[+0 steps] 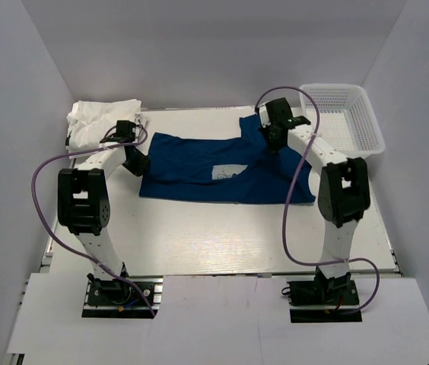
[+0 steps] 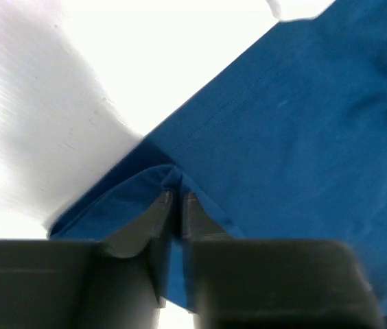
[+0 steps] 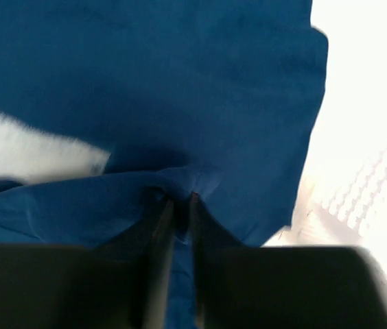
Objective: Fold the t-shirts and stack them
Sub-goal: Fold the flattened tshirt in 1/3 of the way
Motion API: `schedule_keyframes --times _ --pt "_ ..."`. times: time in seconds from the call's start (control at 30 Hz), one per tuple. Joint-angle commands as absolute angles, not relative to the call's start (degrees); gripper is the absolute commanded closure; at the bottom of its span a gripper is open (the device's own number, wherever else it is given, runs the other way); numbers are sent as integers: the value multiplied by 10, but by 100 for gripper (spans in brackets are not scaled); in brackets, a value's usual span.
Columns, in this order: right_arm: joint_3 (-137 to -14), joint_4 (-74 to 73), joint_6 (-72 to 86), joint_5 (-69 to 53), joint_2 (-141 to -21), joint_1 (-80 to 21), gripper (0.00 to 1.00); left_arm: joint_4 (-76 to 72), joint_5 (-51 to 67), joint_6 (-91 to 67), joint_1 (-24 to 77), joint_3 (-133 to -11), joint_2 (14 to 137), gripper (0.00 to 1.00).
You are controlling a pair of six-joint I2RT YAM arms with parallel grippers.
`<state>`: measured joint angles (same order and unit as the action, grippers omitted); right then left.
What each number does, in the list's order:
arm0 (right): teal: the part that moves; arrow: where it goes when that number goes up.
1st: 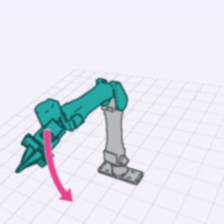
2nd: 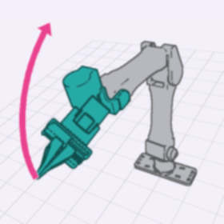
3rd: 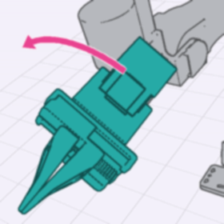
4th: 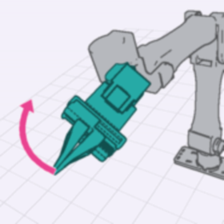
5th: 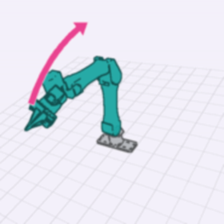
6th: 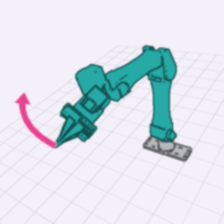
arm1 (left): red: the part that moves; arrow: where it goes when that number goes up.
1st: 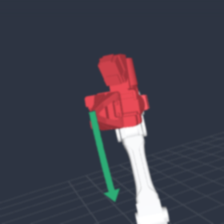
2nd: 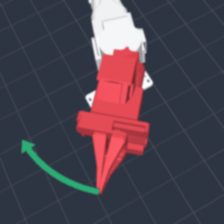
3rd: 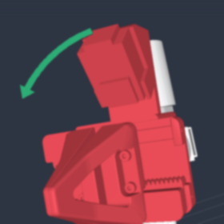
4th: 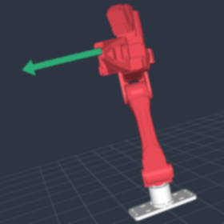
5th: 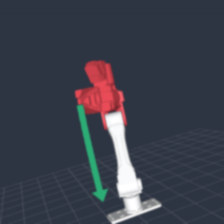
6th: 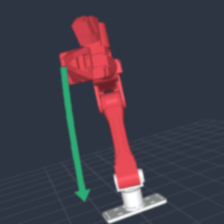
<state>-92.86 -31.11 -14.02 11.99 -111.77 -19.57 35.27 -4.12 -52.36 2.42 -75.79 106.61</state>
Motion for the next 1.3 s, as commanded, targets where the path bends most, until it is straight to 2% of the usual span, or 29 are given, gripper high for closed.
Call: schedule_keyframes --times 0.0,0.03,0.07,0.1,0.2,0.27,0.4,0.53,0.67,0.77,0.9,1.03,1.27 --pt "-999 -348 -149 116 -1164 -189 77 345 -57 -523 21 -776 1058 53" --pt "-1011 -358 -135 115 -1172 -189 63 351 -57 -523 21 -783 1058 21" --pt "-1037 -367 -125 114 -1184 -189 36 351 -57 -523 21 -792 1058 9" --pt "-1041 -370 -107 106 -1186 -189 10 359 -57 -523 21 -797 1058 0" --pt "-1041 -372 -69 86 -1152 -188 10 383 -69 -523 21 -808 1049 0" --pt "-996 -357 -48 78 -1130 -185 10 393 -75 -523 21 -813 1022 0" --pt "-875 -299 -4 9 -1039 -185 10 384 -84 -523 21 -764 957 0" --pt "-838 -298 18 -54 -1029 -186 10 368 -77 -498 21 -710 909 0" --pt "-776 -276 71 -26 -1006 -181 10 298 -13 -450 33 -684 904 0" --pt "-735 -251 103 -44 -989 -171 10 241 123 -439 33 -670 942 0" --pt "-712 -243 121 -76 -992 -160 10 241 179 -433 44 -696 1028 0" --pt "-684 -238 130 -66 -982 -151 10 266 147 -427 51 -710 1049 0" --pt "-658 -231 124 -67 -968 -142 10 234 79 -449 62 -651 990 0"
